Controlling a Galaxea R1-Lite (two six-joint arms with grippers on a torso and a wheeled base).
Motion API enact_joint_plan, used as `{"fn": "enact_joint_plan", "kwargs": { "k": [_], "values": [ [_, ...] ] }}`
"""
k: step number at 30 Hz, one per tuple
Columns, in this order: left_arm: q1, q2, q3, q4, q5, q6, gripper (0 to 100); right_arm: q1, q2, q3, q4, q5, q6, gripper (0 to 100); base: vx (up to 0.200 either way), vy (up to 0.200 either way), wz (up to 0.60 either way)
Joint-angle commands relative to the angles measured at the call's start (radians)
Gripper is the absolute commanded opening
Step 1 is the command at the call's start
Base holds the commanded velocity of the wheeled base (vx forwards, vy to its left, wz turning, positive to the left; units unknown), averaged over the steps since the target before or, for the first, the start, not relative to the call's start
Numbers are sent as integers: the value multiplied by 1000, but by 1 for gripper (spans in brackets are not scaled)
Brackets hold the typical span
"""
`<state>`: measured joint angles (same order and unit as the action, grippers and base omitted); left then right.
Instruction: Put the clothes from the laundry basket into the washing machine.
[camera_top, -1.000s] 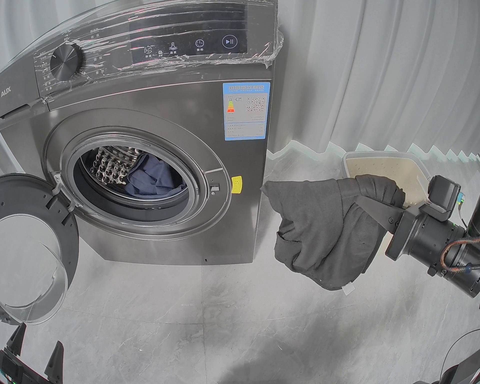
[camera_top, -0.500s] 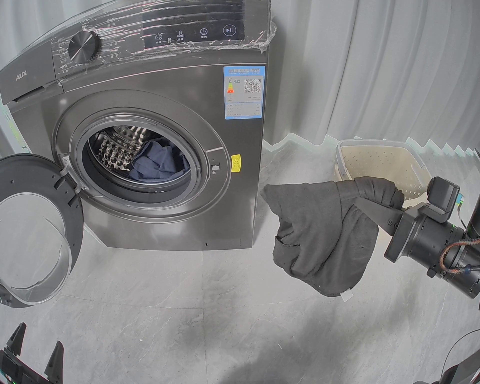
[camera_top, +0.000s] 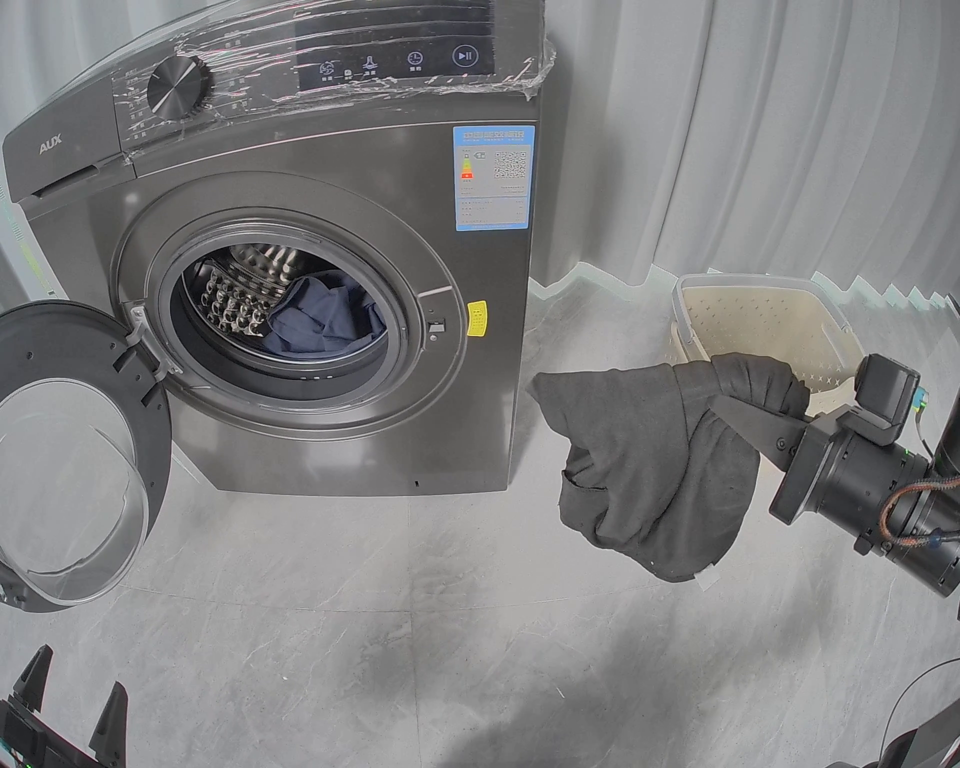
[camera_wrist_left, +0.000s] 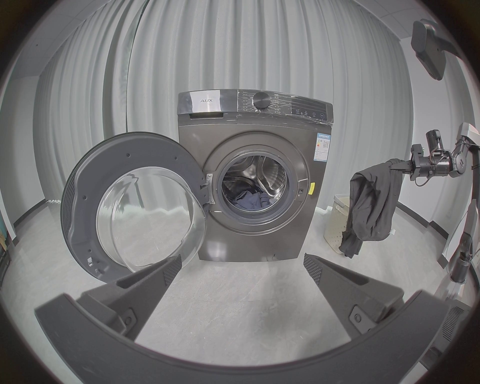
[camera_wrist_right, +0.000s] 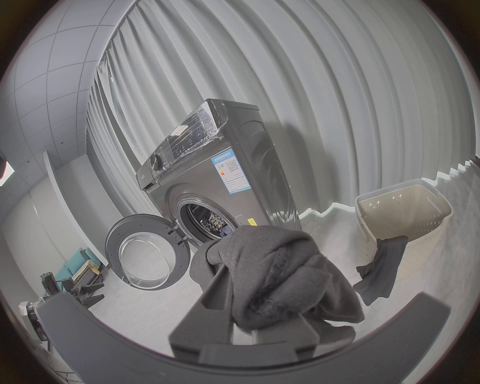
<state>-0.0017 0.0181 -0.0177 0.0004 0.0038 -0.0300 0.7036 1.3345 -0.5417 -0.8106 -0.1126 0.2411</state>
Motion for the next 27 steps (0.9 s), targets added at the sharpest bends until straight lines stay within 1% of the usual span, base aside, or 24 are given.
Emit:
{"fn": "enact_joint_plan", "kwargs": {
  "k": [1, 23, 27],
  "values": [
    [0, -18, 15, 0, 1, -1, 100, 0, 2, 0, -1, 1, 0, 0, 0, 200, 0],
    [0, -18, 15, 0, 1, -1, 100, 0, 2, 2, 1, 1, 0, 0, 0, 200, 0],
    [0, -18, 15, 0, 1, -2, 100, 0, 5, 3, 1, 1, -2, 0, 0, 0, 0]
  ]
}}
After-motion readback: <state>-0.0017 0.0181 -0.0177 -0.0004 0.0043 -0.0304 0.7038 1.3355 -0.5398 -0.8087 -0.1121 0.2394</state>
